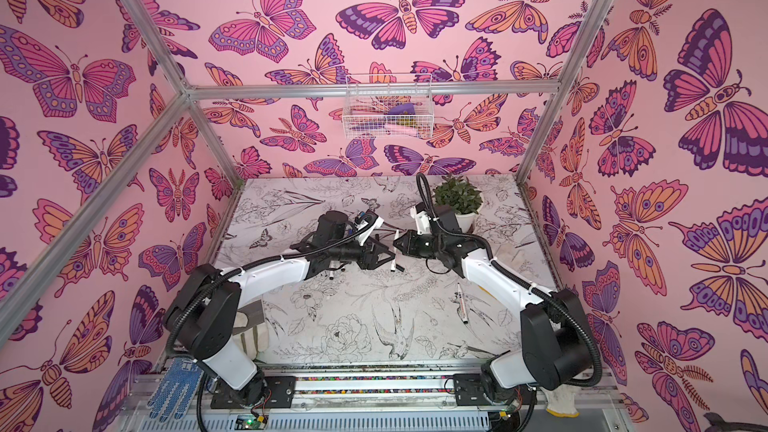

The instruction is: Insert the pens into the pen caps

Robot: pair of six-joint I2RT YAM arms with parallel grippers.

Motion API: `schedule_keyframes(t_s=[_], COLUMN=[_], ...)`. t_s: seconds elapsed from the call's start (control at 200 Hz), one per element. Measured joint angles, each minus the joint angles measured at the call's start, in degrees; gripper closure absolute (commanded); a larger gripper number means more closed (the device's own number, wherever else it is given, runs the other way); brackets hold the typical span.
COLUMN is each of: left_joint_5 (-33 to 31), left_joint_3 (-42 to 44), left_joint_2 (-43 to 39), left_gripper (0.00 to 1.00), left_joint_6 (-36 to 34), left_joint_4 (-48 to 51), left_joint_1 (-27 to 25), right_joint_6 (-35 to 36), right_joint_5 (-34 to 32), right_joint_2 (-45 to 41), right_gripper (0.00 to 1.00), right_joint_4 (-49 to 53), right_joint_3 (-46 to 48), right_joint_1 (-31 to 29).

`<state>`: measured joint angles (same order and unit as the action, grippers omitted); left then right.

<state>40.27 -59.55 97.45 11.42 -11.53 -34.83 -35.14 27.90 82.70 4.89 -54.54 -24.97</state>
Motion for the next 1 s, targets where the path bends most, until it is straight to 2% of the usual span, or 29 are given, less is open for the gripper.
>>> schedule_keyframes(t_s=[0.315, 0.391, 0.596, 0.621, 0.701, 0.756, 0.841, 1.001], left_joint_5=[0.0, 0.0, -1.2, -1.42, -1.9, -3.1, -6.51, -14.53], left_joint_3=[-1.79, -2.36, -3.08, -3.13, -3.1, -2.8, -0.72, 5.53], left_joint_2=[2.95, 3.08, 3.28, 3.28, 3.28, 3.28, 3.17, 1.95], left_gripper=[0.58, 0.66, 0.96, 1.0, 1.0, 1.0, 1.0, 1.0], left_joint_6=[-0.13, -0.15, 0.15, 0.07, 0.37, 0.37, 1.07, 5.01], left_joint_4=[0.17, 0.5, 1.07, 1.05, 1.01, 0.46, -1.38, -3.63], left_joint_1=[-1.25, -1.25, -0.68, -0.7, -0.76, -0.83, -0.68, 2.71], right_joint_6=[-0.02, -0.02, 0.28, 0.26, 0.17, -0.37, -0.66, -0.28], right_joint_5=[0.9, 0.92, 0.48, 0.42, 0.22, 0.11, -0.61, -2.16], right_joint_2=[0.0, 0.0, -0.61, -0.61, -0.63, -0.63, -0.66, -0.63], right_gripper=[1.0, 1.0, 1.0, 0.95, 0.7, 0.59, 0.54, 0.54], right_joint_4=[-1.18, -1.31, -1.64, -1.68, -1.64, -1.6, -0.87, 1.42], right_joint_3=[0.0, 0.0, 0.0, 0.0, 0.0, 0.0, 0.0, 0.33], right_joint_1=[-0.52, -0.63, -0.63, -0.61, -0.61, -0.61, -0.61, -0.61])
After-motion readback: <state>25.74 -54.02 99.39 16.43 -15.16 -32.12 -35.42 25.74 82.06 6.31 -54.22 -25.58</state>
